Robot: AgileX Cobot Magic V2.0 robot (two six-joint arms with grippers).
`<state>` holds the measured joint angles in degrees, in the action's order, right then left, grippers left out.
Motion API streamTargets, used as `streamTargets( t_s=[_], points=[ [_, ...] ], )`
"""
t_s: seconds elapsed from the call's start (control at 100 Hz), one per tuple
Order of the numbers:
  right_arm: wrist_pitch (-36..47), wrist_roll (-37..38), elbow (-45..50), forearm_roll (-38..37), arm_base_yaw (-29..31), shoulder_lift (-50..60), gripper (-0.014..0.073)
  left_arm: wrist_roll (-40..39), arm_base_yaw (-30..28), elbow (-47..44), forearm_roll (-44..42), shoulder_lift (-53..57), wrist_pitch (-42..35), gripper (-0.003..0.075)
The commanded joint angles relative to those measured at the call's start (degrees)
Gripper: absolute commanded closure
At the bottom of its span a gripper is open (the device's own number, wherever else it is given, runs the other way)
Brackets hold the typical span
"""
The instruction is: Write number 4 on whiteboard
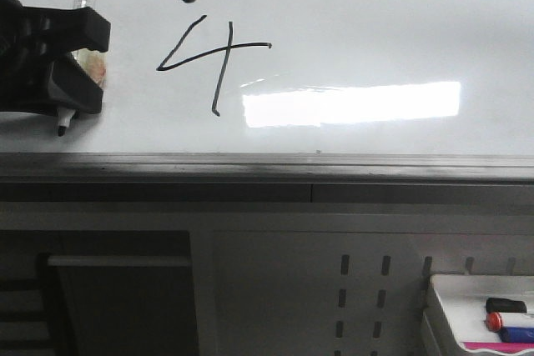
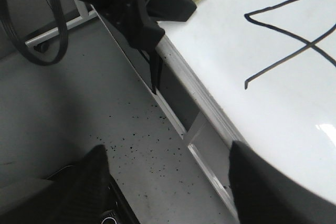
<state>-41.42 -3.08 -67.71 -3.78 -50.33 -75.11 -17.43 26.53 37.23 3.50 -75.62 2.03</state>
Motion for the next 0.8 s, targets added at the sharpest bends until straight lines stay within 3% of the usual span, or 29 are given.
streamTargets(
  t_s=[0.0,0.11,0.2,0.59,0.79],
  points=[
    [3.0,0.0,-1.8,-0.8,0.4,2.0,0.0162,-0.4,-0.2,1.9,1.1,1.2,-4.8,0.0610],
    [2.9,0.0,-1.8,-0.8,0.4,2.0,0.0162,-0.4,-0.2,1.9,1.9,1.2,-5.0,0.0459],
    [2.9,0.0,-1.8,-0.8,0.4,2.0,0.0162,-0.4,-0.2,1.9,1.9,1.2,-5.0,0.0392],
    [4.4,0.0,-1.8,-1.4,0.4,4.2,0.0169,-0.2,-0.2,1.8,1.4,5.3,-2.7,0.0388],
    [4.7,0.8,-1.6,-2.1,1.1,5.7,0.0280,0.1,-0.2,1.8,-0.1,10.5,-0.3,0.0388]
  ],
)
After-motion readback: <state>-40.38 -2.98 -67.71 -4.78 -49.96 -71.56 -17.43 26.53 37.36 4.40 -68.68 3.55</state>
